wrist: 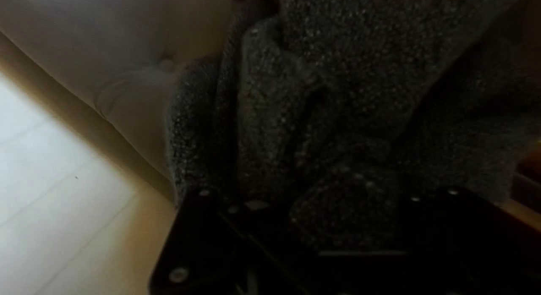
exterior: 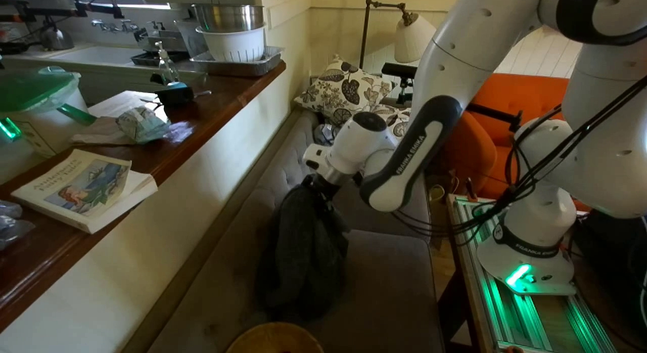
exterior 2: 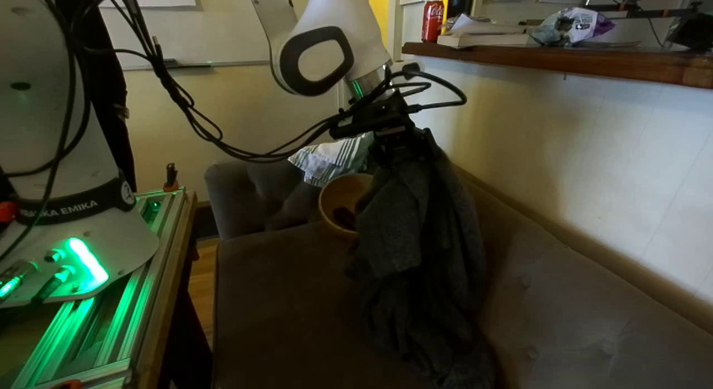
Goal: Push the blanket backwards
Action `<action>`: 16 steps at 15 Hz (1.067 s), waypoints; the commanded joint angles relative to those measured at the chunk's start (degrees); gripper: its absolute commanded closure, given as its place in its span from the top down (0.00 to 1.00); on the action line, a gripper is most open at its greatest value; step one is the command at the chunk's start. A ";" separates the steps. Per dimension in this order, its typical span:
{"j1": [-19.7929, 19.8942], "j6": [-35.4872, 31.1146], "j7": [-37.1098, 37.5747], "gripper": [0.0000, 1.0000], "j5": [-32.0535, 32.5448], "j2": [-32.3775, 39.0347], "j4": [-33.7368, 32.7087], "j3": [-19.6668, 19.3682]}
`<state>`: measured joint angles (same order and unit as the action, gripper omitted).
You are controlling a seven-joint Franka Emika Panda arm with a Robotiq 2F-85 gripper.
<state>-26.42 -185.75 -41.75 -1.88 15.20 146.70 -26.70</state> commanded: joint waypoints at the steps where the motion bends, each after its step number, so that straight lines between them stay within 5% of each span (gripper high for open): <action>1: -2.34 1.64 0.16 0.00 -0.22 0.84 -1.26 -3.52; 7: -5.55 4.21 1.70 0.00 -0.67 4.82 -5.32 -6.43; 9: -13.29 13.81 3.95 0.00 0.57 11.55 -14.42 -14.78; 11: -17.28 23.60 6.60 0.00 3.16 14.39 -21.06 -18.27; 13: -10.06 33.57 14.75 0.00 15.62 15.22 -28.04 -11.60; 14: -13.76 38.61 9.03 0.00 8.98 18.43 -31.02 -14.10; 16: -10.42 48.57 6.78 0.00 8.90 20.95 -37.11 -11.13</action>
<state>-39.52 -148.33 -31.31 8.31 30.55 119.09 -39.85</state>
